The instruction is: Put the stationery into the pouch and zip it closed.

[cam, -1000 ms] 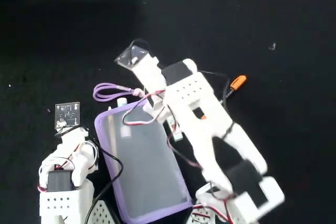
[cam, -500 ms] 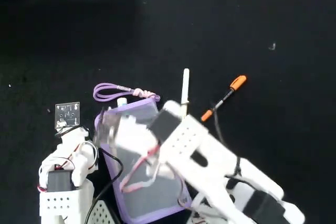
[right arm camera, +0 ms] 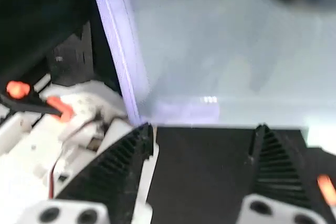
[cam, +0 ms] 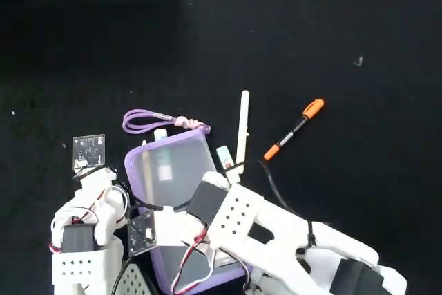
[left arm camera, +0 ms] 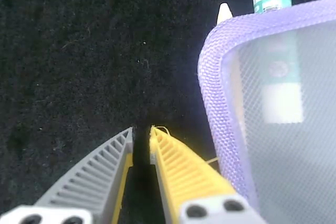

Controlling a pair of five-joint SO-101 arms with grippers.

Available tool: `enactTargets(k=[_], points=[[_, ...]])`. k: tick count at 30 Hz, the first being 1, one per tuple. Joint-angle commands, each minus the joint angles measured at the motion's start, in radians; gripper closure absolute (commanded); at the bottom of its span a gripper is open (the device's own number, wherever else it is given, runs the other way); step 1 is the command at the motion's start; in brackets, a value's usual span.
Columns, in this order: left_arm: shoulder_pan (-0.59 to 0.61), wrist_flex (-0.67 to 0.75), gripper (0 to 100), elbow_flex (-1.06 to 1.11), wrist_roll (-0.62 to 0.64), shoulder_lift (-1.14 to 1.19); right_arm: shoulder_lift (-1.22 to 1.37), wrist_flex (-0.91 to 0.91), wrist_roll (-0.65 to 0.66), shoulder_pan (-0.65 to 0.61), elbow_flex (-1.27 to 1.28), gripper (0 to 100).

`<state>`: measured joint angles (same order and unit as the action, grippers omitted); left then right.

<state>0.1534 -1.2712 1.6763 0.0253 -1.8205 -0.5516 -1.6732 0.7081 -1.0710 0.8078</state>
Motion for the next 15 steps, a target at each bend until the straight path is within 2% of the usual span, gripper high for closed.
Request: enactTargets(k=[1,8,11,15], points=[[-0.004,-0.003,93,0.024,-0.006,-0.002,-0.027,0.029,0.011,-0.011,0.001,70.5],[-0.004,-0.003,93,0.024,-0.006,-0.002,-0.038,-0.094,0.005,0.014,-0.157,70.5],[-0.005,-0.003,93,0.024,-0.006,-0.002,-0.082,-0.092,0.012,0.109,-0.220,70.5],[-0.005,-0.003,93,0.024,-0.006,-0.002,-0.171,-0.091,0.014,0.302,-0.351,70.5]])
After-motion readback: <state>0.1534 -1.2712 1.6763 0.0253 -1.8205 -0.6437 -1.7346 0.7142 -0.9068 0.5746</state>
